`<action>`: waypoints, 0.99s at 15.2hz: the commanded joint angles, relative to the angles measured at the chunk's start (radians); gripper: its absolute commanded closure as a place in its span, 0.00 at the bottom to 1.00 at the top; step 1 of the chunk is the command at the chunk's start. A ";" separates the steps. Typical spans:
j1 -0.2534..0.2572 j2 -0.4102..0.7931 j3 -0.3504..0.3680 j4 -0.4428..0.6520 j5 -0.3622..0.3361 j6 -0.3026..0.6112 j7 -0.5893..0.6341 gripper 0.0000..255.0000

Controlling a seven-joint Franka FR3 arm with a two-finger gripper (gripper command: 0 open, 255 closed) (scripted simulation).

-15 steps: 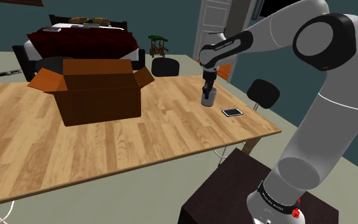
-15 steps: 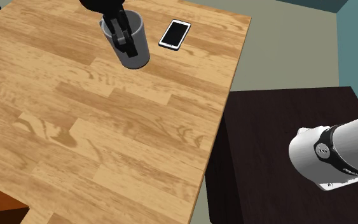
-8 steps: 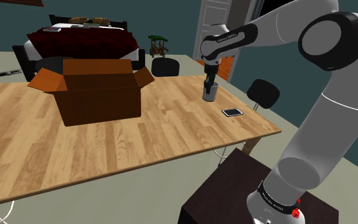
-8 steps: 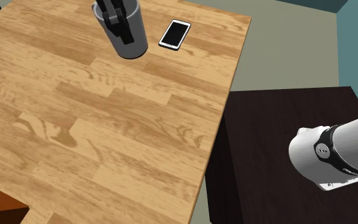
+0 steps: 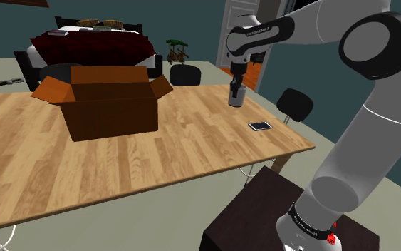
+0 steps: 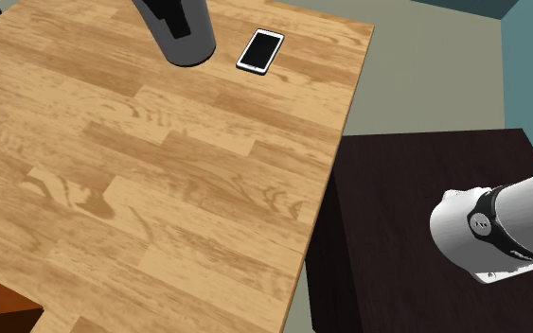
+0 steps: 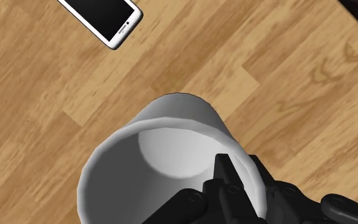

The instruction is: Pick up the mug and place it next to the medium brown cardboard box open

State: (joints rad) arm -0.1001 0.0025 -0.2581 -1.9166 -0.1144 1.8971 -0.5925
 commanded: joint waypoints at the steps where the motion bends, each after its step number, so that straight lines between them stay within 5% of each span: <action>1: 0.000 -0.004 0.000 0.023 0.000 -0.026 -0.003 1.00; 15: 0.002 -0.008 0.002 0.206 0.003 -0.213 -0.020 1.00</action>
State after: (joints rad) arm -0.0983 -0.0062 -0.2563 -1.7251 -0.1115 1.6979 -0.6114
